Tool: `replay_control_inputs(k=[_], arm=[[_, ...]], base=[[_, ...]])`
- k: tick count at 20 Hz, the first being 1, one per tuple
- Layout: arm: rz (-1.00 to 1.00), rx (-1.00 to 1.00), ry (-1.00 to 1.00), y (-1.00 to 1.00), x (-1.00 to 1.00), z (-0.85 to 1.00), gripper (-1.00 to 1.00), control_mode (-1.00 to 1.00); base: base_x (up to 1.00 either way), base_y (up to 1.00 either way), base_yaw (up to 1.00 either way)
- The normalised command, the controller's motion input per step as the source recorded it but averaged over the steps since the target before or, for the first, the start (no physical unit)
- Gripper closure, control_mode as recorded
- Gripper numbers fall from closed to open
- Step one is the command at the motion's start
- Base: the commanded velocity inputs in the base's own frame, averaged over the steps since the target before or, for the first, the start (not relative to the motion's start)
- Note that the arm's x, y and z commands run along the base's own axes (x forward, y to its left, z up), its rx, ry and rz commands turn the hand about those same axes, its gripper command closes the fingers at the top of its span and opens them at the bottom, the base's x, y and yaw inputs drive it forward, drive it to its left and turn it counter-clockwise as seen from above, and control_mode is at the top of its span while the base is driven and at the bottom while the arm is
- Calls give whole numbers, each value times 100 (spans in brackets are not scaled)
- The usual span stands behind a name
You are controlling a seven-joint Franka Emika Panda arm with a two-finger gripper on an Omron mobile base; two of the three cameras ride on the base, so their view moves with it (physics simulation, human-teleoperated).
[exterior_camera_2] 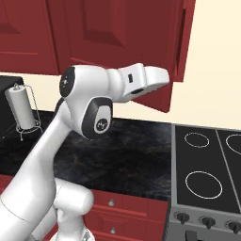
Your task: Open the cabinet, pick the kettle from the cabinet, and place it in the sink.
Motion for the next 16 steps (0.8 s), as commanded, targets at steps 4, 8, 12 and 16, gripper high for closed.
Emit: replay_control_inputs(k=[4, 8, 12, 16], arm=[[-6, -2, 0, 7, -32, 25, 100, -100], [-1, -2, 0, 13, -33, 25, 100, -100], [0, 0, 0, 16, -31, 17, 100, -100], [0, 13, 0, 0, -23, 13, 100, -100]], base=[[0, 0, 0], [0, 0, 0], [0, 0, 0], [0, 0, 0]])
